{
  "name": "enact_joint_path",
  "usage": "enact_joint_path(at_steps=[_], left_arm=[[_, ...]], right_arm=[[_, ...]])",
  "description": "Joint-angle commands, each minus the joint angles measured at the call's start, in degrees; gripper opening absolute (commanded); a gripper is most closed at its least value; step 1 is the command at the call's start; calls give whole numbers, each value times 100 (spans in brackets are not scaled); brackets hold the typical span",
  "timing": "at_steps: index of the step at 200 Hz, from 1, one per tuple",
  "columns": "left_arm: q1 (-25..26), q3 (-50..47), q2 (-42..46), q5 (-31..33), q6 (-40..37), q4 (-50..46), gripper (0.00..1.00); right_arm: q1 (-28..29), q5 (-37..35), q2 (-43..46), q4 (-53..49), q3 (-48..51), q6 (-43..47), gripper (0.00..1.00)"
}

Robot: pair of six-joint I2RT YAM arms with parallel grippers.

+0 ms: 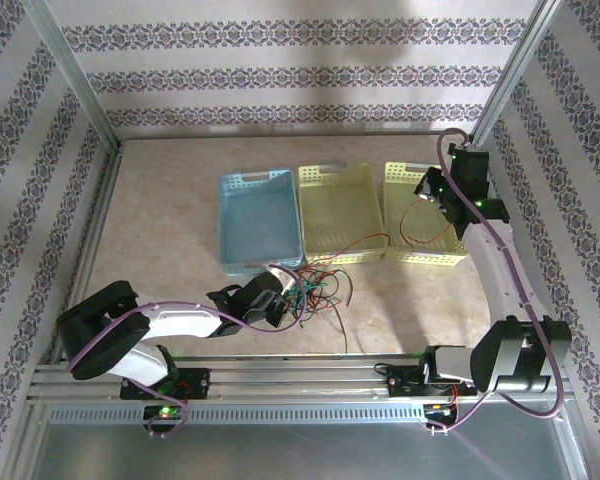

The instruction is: Untangle the cables

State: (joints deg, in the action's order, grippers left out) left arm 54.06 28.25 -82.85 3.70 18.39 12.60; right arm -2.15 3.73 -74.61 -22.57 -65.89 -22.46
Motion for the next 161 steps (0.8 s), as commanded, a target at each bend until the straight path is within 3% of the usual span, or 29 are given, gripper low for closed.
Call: enact_joint_path(at_steps=[1, 99, 110, 117, 125, 139, 161], left_arm=[[48, -21, 70, 166, -84, -328, 0], [69, 40, 14, 84, -73, -380, 0], [69, 58, 21, 70, -81, -397, 0], [69, 65, 28, 70, -81, -394, 0], [69, 66, 36, 70, -77, -396, 0], [78, 62, 58, 85, -64, -407, 0], [87, 56, 72, 95, -38, -407, 0]], right_arm=[[-66, -48, -176, 292, 58, 179, 0], [-69, -399, -1478, 652, 25, 219, 3], [-67, -516, -1604, 642, -61, 178, 14], [-66, -575, -1640, 624, -93, 112, 31], [-59, -600, -1638, 619, -104, 64, 41], [-2, -638, -1507, 611, -28, 8, 49], [235, -609, -1055, 586, 281, 19, 54]])
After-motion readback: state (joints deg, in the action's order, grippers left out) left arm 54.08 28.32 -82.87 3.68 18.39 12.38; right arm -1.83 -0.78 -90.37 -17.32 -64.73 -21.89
